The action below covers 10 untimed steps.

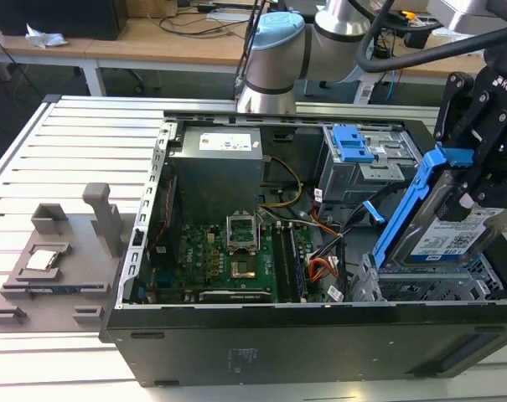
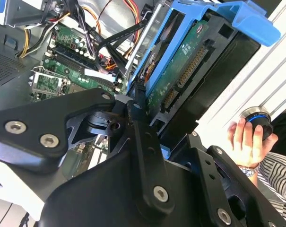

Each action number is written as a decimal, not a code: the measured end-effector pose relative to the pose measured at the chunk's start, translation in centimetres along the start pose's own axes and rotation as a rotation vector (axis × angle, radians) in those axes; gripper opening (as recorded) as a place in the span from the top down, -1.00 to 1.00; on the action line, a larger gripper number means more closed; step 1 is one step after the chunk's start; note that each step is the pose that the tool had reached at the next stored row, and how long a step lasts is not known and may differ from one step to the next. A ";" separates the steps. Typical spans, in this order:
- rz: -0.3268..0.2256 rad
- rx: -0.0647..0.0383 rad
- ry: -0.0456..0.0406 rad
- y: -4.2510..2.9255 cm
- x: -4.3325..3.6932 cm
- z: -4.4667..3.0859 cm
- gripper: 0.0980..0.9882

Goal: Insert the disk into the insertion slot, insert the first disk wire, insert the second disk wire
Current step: 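Insert the disk into the insertion slot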

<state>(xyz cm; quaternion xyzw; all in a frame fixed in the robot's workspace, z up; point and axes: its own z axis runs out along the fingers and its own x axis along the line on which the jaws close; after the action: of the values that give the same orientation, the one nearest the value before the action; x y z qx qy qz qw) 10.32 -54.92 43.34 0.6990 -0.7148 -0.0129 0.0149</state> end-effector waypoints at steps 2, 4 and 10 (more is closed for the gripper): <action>0.001 0.000 0.0002 -0.01 0.02 0.28 0.41; 0.001 0.000 0.0000 -0.02 0.02 0.50 0.41; 0.001 0.000 0.0000 -0.06 0.02 1.71 0.41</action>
<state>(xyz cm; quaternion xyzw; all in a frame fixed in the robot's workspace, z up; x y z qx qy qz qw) 10.31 -54.95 41.63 0.6985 -0.7153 -0.0129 0.0149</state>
